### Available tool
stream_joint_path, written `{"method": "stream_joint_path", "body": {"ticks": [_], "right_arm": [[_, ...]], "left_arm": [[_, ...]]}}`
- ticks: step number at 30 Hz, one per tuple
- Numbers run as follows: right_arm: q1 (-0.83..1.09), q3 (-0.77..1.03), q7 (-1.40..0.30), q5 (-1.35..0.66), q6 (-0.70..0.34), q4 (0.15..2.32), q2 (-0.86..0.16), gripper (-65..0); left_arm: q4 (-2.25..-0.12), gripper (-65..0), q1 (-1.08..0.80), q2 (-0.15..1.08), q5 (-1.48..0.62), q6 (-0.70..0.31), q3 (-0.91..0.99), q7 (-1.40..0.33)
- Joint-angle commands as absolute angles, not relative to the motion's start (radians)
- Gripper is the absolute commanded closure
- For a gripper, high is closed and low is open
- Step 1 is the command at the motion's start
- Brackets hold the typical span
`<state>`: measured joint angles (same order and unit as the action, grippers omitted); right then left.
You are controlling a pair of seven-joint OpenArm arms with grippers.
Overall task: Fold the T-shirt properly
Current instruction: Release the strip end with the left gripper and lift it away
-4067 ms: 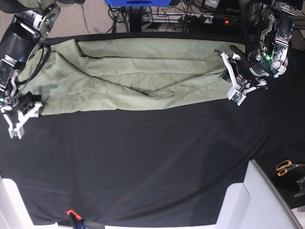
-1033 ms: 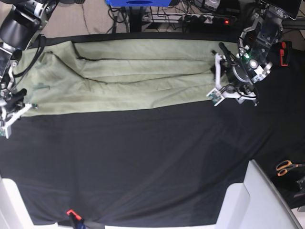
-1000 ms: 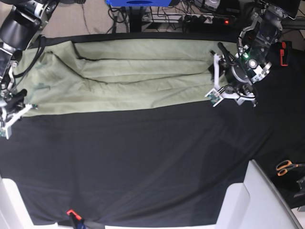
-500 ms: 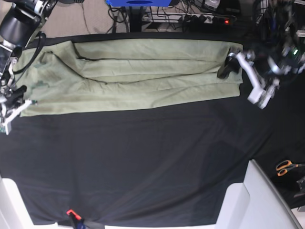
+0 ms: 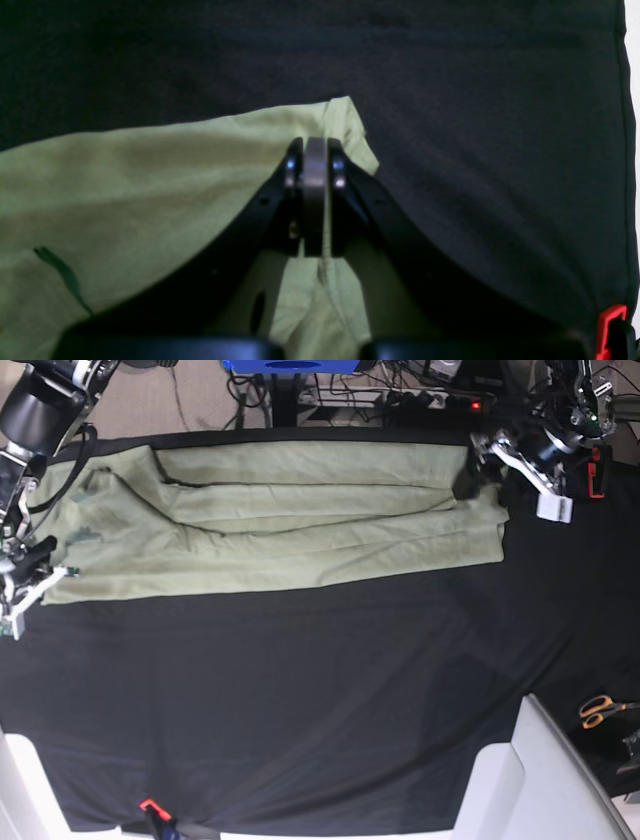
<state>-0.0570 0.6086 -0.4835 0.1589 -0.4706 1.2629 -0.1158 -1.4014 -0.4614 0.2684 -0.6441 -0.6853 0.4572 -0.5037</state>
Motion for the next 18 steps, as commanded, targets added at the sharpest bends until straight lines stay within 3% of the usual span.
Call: {"method": "stream_joint_path", "body": {"ticks": [1,9,18], "right_arm": [[-0.071,0.61,-0.464,0.153,-0.469,1.282,-0.131,-1.1],[-0.061,0.61,-0.464,0.153,-0.469,1.282,-0.131,-1.1],[-0.059,0.61,-0.464,0.153,-0.469,1.282,-0.131,-0.9]], "left_arm": [[-1.432,-56.6,-0.47,0.285,-0.661,-0.698,0.484,-0.486],[-1.385,-56.8,-0.44,0.303,-0.661,-0.698,0.547,-0.487],[-1.176,-56.9,-0.318,0.305,-0.659,-0.698,0.521,-0.487]]}}
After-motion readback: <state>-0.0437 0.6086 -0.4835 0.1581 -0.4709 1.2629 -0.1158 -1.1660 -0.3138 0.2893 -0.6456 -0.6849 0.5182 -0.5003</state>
